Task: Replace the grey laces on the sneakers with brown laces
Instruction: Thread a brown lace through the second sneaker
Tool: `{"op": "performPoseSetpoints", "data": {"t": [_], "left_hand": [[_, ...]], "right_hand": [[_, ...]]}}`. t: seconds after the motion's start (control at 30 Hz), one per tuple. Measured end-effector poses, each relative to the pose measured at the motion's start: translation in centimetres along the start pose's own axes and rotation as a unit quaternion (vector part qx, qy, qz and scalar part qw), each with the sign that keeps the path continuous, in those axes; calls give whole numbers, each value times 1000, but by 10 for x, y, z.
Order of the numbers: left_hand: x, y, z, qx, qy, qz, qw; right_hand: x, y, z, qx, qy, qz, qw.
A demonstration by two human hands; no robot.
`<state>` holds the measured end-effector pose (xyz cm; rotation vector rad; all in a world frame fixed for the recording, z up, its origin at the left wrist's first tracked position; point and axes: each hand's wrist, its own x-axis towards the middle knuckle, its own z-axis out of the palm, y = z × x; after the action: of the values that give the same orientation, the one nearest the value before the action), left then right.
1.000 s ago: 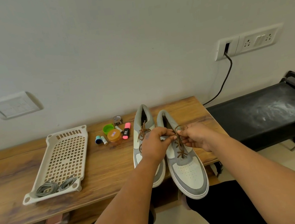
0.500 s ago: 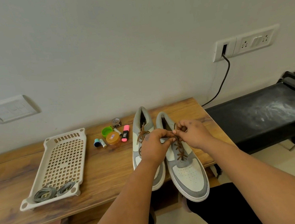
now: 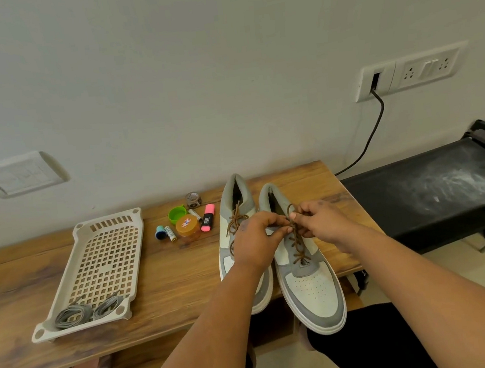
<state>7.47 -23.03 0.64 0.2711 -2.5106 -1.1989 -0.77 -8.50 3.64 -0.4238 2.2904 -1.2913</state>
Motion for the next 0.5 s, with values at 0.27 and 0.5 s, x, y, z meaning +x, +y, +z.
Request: {"op": "performPoseSetpoints", "data": {"t": [0.27, 0.5], "left_hand": [[-1, 0, 1, 15, -1, 3, 1000], [-1, 3, -1, 40, -3, 23, 999]], "right_hand": [[3, 0, 0, -61, 19, -17, 998], [0, -2, -9, -36, -36, -8, 999]]}}
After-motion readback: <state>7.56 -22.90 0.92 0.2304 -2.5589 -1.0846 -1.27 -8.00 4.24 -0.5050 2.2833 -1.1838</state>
